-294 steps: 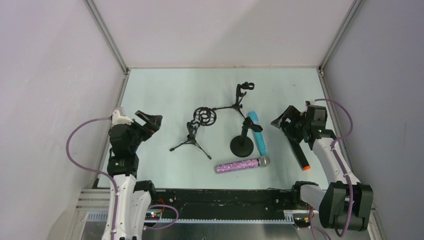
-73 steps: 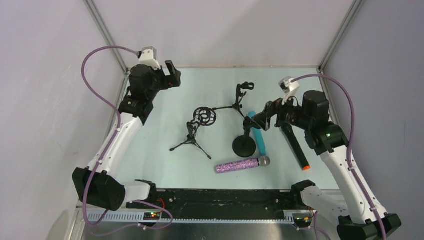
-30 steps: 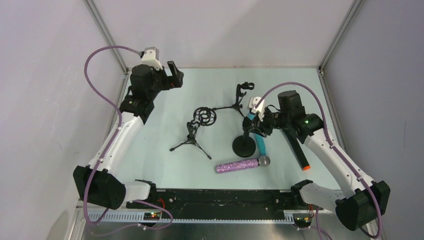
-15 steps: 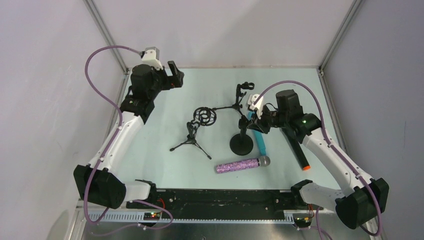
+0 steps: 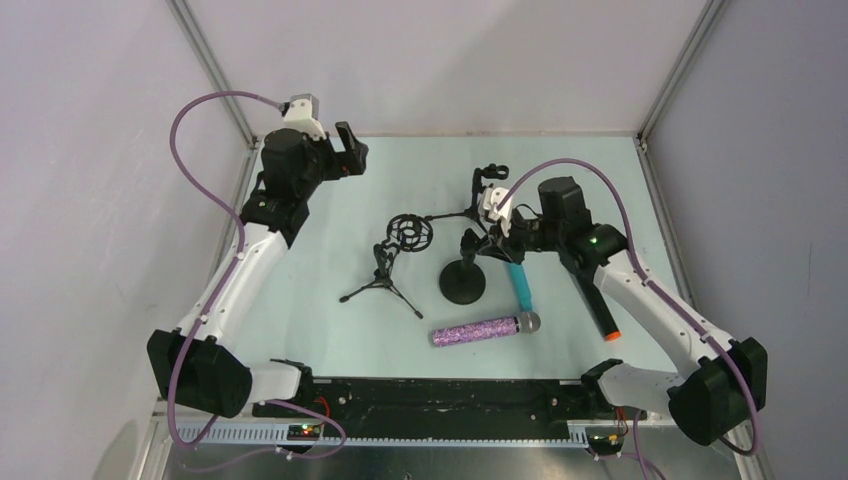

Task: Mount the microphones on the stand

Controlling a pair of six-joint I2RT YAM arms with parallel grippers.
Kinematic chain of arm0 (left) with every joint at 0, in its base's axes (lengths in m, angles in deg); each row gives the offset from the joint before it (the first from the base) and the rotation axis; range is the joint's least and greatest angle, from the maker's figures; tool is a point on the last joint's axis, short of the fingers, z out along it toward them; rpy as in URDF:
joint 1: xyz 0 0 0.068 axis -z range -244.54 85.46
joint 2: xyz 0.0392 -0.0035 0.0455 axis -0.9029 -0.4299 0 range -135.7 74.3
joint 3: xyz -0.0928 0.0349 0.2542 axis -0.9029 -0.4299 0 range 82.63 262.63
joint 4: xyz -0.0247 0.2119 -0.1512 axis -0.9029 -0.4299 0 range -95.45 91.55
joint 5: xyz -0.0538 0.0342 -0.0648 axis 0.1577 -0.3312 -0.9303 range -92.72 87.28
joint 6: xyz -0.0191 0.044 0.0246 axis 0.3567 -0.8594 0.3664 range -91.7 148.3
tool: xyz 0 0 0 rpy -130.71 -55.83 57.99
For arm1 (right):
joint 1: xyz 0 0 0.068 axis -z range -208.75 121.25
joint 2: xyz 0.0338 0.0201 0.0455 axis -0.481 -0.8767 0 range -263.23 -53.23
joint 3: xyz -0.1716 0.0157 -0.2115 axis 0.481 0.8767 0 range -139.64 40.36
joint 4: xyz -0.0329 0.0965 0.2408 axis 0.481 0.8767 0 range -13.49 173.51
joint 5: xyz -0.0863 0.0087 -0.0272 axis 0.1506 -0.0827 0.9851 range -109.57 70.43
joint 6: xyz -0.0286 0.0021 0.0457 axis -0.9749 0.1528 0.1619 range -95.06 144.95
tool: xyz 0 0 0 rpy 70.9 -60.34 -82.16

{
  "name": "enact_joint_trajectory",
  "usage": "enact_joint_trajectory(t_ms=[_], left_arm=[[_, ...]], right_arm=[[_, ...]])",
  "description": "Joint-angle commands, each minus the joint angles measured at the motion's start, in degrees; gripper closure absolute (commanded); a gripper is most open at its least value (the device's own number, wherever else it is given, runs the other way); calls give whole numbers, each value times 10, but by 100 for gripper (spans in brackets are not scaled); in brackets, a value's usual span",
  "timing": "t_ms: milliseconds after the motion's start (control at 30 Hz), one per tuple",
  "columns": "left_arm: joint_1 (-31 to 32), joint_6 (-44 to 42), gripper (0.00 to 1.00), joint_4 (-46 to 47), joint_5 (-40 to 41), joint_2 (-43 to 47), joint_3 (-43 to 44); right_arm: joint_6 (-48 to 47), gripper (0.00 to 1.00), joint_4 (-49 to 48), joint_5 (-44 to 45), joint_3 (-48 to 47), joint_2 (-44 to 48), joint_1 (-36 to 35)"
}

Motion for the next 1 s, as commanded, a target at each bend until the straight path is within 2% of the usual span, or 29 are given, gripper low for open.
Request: enact_joint_trajectory(t_ms=[0, 367, 433, 467, 533, 567, 600, 667, 733, 967], left_arm=[[3, 4, 2, 21, -9, 9, 4], [3, 5, 2, 21, -3, 12, 2], [3, 4, 2, 21, -1, 12, 1], [3, 4, 2, 21, -1, 12, 2], [3, 5, 2, 23, -4, 11, 2], [3, 5, 2, 22, -6, 12, 2], [3, 5, 2, 23, -6, 12, 2], [3, 5, 2, 22, -5, 12, 2], [3, 5, 2, 23, -5, 13, 1], [3, 5, 2, 24, -6, 13, 1]], right_arm=[[-27, 100, -49, -39, -18, -12, -5], [-56, 100, -32, -15, -67, -71, -12], [-48, 79, -40, -4, -68, -73, -14], [-42, 63, -46, 3, -68, -73, -15], [-31, 48, -55, 12, -68, -69, -16], [-28, 44, -58, 14, -68, -65, -16], [-14, 25, -62, 24, -68, -58, -18], [-4, 18, -59, 36, -68, -51, -19], [-2, 16, -48, 45, -68, -43, -19], [-12, 15, -10, 93, -60, -26, -20]])
